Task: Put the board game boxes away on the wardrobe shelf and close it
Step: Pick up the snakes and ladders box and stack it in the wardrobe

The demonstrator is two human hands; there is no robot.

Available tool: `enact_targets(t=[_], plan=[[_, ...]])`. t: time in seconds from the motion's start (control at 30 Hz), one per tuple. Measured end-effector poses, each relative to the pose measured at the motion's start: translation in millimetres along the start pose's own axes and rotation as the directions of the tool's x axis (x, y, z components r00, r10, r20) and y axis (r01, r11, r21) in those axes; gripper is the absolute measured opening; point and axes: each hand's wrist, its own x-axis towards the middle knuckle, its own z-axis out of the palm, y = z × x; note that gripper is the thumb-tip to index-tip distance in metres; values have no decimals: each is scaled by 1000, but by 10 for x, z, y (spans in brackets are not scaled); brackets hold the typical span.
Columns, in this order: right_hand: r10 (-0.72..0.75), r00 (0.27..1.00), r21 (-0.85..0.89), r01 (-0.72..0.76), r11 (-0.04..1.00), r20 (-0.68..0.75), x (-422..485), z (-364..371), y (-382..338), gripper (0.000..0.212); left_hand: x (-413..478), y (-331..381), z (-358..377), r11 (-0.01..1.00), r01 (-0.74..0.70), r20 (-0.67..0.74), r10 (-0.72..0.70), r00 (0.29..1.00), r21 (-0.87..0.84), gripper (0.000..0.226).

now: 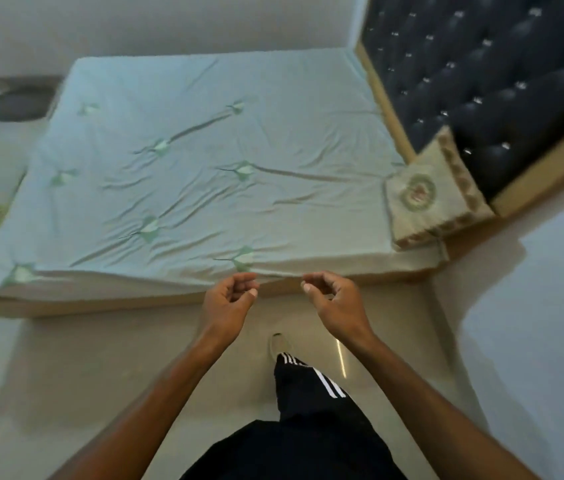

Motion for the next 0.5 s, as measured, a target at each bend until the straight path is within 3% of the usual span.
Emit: enact_targets(t=[0.17,0.27,0.5], plan=[[-83,966,-75,105,992,245,867,919,-522,17,466,-15,-851,992,78,-212,-97,972,-96,25],[-154,895,-109,218,970,419,1266,1594,-858,18,654,-49,-1419,980,90,-357,-148,922,-175,25],[-215,675,-93,390,916,706,1662,3825,-1633,14,750,-440,-3208,937,42,-663,-277,695,-347,22]])
